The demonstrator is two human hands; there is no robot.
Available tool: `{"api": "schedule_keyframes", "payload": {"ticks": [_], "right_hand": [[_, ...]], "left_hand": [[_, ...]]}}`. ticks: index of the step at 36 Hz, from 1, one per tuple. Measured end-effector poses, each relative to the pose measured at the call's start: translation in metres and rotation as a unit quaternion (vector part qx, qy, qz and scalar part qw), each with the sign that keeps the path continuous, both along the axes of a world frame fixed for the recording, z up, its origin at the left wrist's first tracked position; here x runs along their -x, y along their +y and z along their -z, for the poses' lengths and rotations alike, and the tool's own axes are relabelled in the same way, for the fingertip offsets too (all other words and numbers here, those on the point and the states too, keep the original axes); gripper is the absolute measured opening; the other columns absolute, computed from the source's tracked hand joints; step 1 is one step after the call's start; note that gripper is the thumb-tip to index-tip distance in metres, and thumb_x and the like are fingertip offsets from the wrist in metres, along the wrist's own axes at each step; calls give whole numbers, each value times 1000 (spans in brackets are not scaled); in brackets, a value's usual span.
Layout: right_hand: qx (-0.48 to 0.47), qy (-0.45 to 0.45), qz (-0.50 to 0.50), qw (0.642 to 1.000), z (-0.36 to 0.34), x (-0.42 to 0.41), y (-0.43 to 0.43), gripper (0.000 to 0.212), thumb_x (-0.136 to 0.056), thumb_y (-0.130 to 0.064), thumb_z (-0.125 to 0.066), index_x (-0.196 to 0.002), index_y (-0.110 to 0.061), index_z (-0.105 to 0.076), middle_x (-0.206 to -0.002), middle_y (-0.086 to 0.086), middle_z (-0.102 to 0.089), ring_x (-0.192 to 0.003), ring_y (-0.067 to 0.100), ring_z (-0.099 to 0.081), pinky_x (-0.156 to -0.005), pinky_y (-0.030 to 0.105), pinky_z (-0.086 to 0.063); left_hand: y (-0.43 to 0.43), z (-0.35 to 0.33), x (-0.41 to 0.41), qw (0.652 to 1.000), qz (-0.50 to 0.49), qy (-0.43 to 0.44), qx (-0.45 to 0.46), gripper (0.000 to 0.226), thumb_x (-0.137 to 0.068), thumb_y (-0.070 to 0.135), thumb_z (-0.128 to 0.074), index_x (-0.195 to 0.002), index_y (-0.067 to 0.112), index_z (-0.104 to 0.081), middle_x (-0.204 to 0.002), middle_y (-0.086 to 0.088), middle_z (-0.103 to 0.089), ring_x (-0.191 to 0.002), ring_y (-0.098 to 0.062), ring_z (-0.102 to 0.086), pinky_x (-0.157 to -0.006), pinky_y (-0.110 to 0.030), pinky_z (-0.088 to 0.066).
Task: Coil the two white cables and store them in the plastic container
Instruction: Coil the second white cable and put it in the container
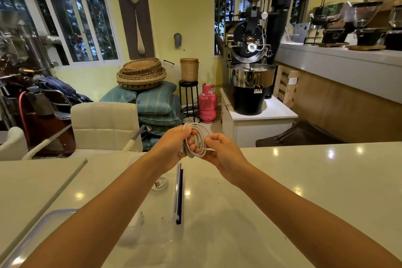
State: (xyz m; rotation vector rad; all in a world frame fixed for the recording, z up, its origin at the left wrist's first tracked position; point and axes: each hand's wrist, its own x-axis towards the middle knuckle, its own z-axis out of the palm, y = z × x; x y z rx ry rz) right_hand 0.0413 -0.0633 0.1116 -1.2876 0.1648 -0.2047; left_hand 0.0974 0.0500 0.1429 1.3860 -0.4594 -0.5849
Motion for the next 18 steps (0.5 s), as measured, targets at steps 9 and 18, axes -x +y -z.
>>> {"api": "schedule_keyframes", "payload": {"ticks": [9,18], "right_hand": [[27,-43,9,999,-2,-1,-3,7,-87,-14,-55,-92,-10,-53,-86,6,-62,-75,13,-63,-63,14,-55],[73,-41,-10,996,-2,-4,-8,23,-78,-3,-65,-94,-14,-52,-87,3,-64,-78,13,-64,-69,18,-54]], "left_hand": [[5,2,-7,999,13,-42,3,33,-99,18,-26,-75,12,-48,-48,2,-45,-41,-6,-45,-53,-21,-43],[4,5,-7,999,7,-38,-2,34,-99,19,-25,-75,12,-47,-62,-4,-39,-57,-14,-40,-64,-27,-41]]}}
